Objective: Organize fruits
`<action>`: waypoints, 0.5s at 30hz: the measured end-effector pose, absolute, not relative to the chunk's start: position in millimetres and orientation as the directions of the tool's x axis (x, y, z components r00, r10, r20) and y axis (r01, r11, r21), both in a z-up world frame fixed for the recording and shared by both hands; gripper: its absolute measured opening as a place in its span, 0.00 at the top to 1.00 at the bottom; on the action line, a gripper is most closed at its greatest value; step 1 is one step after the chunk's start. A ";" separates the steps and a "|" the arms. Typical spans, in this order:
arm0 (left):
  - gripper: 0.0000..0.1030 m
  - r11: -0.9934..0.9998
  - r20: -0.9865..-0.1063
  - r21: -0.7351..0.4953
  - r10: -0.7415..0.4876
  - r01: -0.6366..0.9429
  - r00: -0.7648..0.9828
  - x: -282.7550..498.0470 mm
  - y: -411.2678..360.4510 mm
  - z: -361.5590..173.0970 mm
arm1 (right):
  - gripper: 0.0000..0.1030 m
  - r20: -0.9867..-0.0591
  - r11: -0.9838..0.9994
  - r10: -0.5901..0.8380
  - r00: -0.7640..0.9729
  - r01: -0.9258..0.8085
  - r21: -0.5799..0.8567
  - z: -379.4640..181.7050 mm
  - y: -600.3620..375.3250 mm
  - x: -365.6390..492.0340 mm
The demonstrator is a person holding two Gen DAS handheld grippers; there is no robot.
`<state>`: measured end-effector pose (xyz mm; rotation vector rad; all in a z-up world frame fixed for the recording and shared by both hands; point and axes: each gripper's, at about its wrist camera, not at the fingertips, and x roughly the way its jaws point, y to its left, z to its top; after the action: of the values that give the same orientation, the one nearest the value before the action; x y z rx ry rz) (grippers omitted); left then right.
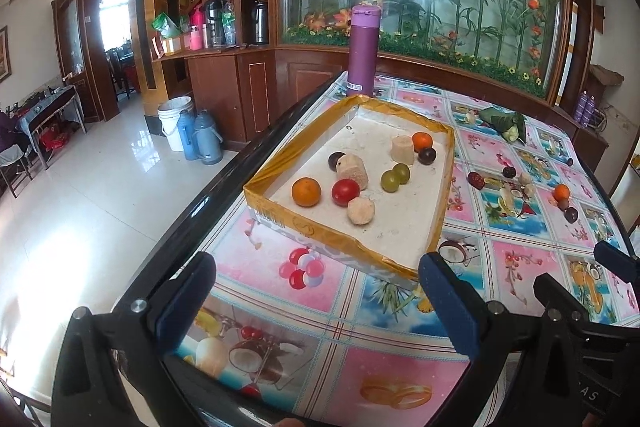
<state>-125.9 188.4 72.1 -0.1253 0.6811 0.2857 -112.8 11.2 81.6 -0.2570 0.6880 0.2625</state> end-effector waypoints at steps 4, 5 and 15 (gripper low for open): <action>0.00 0.958 -0.638 -0.018 0.210 -0.287 0.741 -124.4 185.4 72.1 | 0.16 -0.654 0.936 0.144 0.743 -0.317 -0.154 81.5 10.1 -114.1; 0.00 0.959 -0.639 -0.017 0.206 -0.282 0.741 -124.1 184.6 72.0 | 0.16 -0.655 0.936 0.142 0.742 -0.317 -0.157 81.2 10.3 -114.1; 0.00 0.963 -0.607 -0.003 0.213 -0.270 0.766 -125.0 178.5 74.1 | 0.16 -0.667 0.940 0.129 0.734 -0.305 -0.153 78.9 7.7 -112.0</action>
<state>-125.0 178.5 74.1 -0.0918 0.6478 0.2624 -112.0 7.7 78.9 -0.2605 0.7094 0.2414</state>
